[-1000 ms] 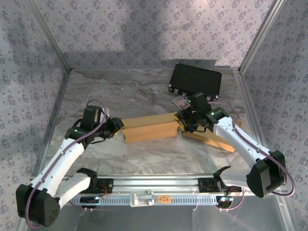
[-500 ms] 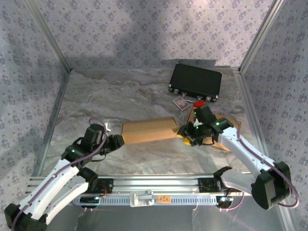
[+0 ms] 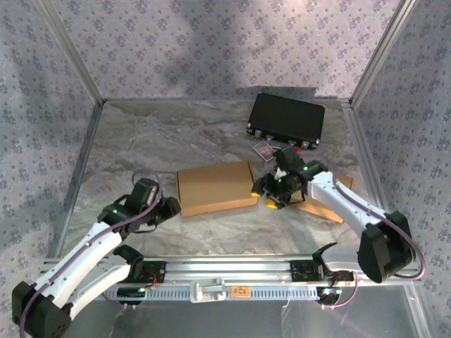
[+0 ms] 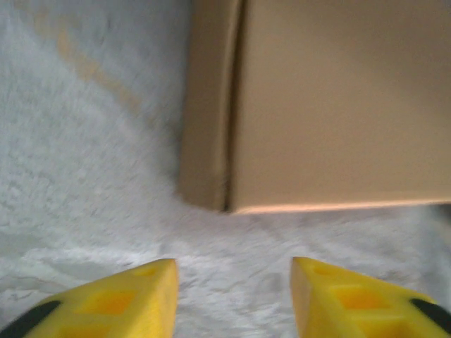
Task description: Fold the paper box
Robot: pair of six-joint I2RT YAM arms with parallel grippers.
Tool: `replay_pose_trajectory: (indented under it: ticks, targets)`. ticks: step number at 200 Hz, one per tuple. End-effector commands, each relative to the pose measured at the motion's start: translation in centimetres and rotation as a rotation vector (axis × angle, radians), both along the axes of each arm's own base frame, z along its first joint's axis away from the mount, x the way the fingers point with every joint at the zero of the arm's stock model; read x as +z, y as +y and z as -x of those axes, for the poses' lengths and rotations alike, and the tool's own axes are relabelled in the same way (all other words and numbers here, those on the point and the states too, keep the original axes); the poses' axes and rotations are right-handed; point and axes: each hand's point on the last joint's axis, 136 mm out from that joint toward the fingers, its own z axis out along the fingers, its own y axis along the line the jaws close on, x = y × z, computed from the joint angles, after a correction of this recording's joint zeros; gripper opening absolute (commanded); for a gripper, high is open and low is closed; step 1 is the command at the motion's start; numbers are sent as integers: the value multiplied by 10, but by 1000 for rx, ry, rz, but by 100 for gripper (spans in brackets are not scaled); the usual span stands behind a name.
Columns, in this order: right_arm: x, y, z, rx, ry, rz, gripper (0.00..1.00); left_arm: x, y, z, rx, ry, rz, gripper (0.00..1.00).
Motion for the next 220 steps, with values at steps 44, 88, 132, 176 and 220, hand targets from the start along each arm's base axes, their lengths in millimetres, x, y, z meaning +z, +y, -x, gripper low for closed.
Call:
replay_pose_trajectory:
  ticks: [44, 88, 132, 176, 220]
  targets:
    - [163, -178, -26, -442, -752, 678, 99, 144, 51, -95, 120, -408, -182, 100]
    - [161, -235, -24, -583, -993, 1052, 99, 141, 153, -106, 433, -480, -729, 100]
    - [80, -223, -43, -231, -848, 1131, 99, 79, 167, -119, 223, -440, -764, 100]
    - [29, -220, -52, -229, -827, 1046, 99, 30, 163, -125, 165, -497, -733, 100]
    - [-2, -221, -60, -203, -817, 1017, 99, -5, 171, -130, 174, -447, -744, 100]
